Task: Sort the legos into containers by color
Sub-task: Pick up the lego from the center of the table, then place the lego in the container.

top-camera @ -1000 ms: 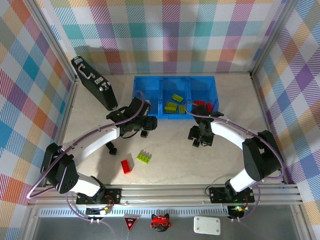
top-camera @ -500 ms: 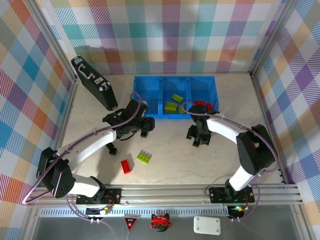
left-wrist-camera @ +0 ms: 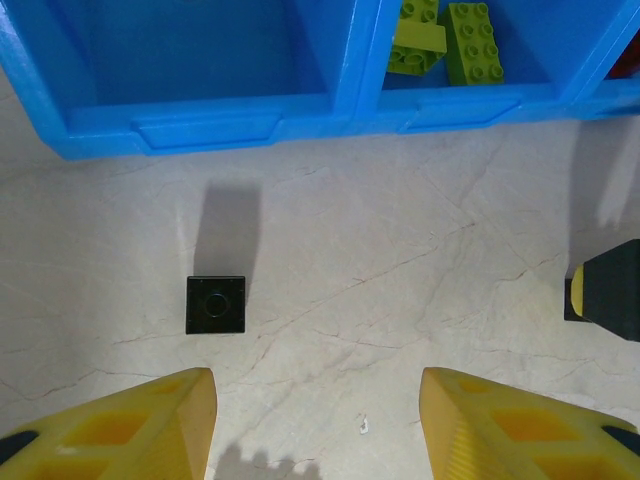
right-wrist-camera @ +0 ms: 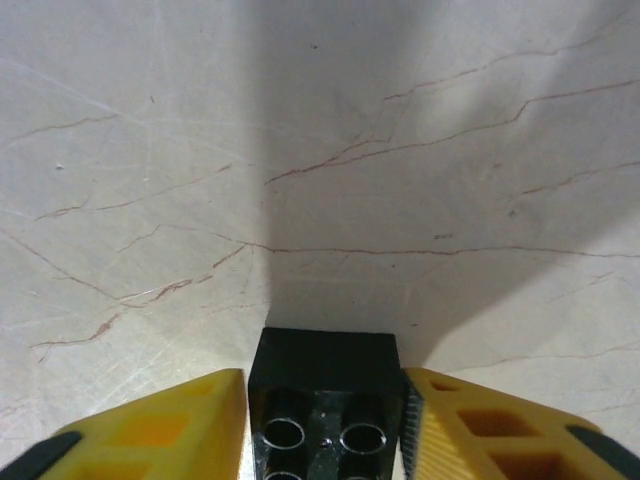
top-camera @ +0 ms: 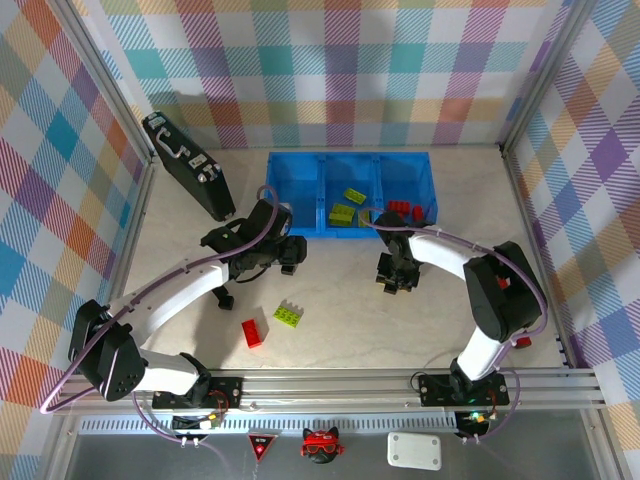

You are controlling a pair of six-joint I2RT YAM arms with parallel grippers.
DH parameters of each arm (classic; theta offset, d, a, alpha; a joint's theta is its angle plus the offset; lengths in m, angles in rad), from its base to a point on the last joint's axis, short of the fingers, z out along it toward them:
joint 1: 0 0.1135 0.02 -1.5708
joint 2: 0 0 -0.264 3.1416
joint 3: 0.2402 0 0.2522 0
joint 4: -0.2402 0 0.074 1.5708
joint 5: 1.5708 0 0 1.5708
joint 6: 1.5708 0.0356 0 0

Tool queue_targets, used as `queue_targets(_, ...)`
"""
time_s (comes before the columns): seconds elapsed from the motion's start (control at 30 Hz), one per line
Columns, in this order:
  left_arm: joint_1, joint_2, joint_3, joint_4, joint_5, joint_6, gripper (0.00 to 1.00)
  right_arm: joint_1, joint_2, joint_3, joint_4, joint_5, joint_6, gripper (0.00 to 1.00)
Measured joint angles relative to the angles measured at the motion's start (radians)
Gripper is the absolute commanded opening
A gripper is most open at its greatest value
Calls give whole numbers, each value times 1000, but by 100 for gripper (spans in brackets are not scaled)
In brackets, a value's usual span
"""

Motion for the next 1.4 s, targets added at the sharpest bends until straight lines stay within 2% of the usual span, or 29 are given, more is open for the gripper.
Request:
queue_targets(0.3, 31, 0, 0, -10, -9, -8, 59, 12, -44, 2, -7, 0, -15, 35)
queue_targets(0.47, 108, -7, -29, -16, 12, -30, 60, 50, -58, 70, -35, 3, -17, 35)
queue_targets(0.67, 241, -43, -102, -23, 84, -49, 60, 107, -33, 264, -49, 8, -28, 36)
queue_targets(0.93, 367, -119, -158, -24, 182, -49, 61, 183, 146, 565, -46, 11, -78, 36)
queue_targets(1.4, 380, -233, -222, -31, 222, -48, 61, 264, 526, 1093, -74, 83, -214, 36)
